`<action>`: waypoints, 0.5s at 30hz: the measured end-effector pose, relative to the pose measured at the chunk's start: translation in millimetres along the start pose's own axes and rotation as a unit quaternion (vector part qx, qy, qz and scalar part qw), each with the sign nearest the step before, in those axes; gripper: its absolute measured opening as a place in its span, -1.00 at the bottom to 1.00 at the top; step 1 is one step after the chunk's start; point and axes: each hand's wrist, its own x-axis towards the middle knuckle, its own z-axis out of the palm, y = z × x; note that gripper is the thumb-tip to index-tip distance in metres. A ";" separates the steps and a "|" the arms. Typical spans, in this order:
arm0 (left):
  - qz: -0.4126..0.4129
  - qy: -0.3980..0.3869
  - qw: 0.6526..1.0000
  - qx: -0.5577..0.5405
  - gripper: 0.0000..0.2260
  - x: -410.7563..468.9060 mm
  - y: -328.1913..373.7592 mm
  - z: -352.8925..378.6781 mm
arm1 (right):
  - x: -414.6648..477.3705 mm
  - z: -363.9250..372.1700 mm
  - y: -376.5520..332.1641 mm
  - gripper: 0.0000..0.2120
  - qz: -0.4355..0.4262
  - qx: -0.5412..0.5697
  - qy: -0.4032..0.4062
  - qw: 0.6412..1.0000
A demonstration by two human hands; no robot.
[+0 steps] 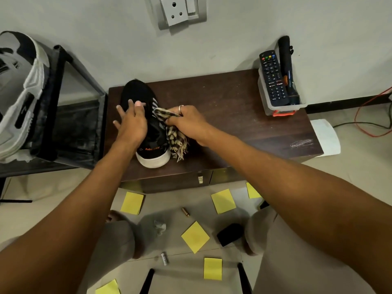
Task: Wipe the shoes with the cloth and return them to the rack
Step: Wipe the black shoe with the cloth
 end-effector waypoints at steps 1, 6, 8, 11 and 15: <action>0.009 0.003 1.000 -0.012 -0.47 -0.6 -2.0 0.1 | 2.9 0.7 0.3 -0.81 -0.024 -0.021 0.024 0.999; 0.011 0.010 0.999 -0.040 -0.50 0.7 -7.9 0.1 | 10.7 13.8 -0.9 -0.65 -0.153 -0.177 -0.011 0.972; -0.004 0.005 0.999 -0.042 -0.49 4.4 -9.8 3.7 | 9.6 12.4 -5.7 -0.59 -0.176 -0.242 -0.046 0.953; -0.004 0.000 0.999 -0.038 -0.46 10.7 -16.2 5.4 | 2.0 2.6 -16.3 -0.55 -0.195 -0.329 -0.096 0.919; 0.008 -0.009 0.999 -0.032 -0.48 10.0 -14.3 3.5 | -13.4 -8.2 -32.9 -0.56 -0.191 -0.398 -0.158 0.883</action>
